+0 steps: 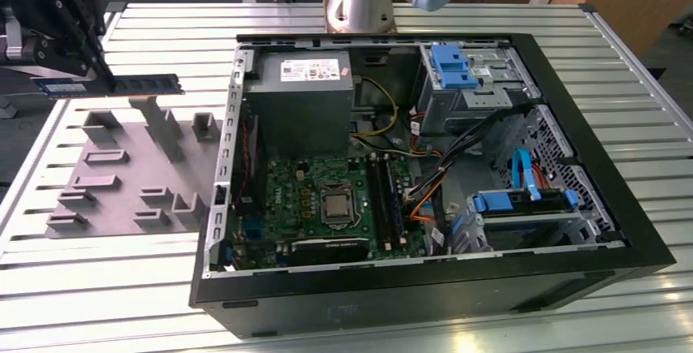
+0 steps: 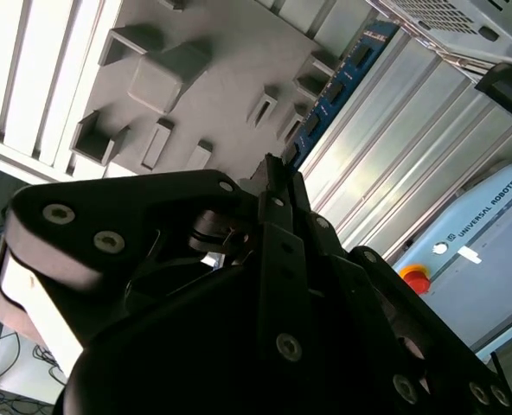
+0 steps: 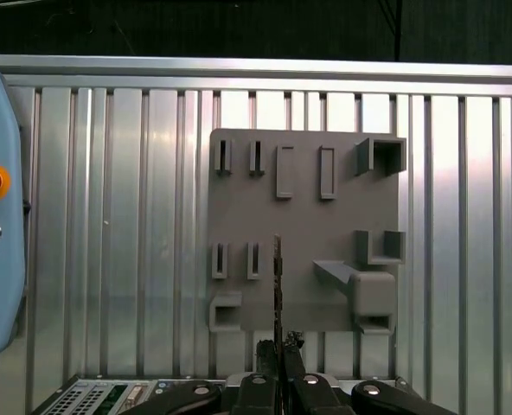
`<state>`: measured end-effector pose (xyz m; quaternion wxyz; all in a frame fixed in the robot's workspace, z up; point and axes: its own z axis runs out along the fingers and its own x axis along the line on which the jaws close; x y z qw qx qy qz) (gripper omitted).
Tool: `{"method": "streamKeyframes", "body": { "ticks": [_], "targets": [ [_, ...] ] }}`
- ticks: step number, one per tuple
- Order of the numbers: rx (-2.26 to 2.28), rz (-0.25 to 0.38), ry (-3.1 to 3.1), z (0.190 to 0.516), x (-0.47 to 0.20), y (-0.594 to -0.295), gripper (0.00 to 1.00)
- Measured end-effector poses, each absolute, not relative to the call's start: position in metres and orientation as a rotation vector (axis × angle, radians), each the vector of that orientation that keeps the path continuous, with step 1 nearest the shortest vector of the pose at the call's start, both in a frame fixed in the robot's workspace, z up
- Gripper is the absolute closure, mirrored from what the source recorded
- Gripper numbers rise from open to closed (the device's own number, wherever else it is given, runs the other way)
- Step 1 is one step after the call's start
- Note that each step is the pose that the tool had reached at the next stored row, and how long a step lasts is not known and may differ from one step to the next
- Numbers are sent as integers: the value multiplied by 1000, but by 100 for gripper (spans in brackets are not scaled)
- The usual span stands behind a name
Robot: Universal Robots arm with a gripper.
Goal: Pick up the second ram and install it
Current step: 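Pick up the second ram and move it above second insertion slot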
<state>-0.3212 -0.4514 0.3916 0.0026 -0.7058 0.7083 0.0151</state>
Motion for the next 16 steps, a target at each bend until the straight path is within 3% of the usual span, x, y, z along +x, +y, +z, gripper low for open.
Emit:
{"method": "streamKeyframes", "body": {
  "ticks": [16],
  "targets": [
    [-2214, 47, 2221, 392, -313, -451, 86]
  ]
}}
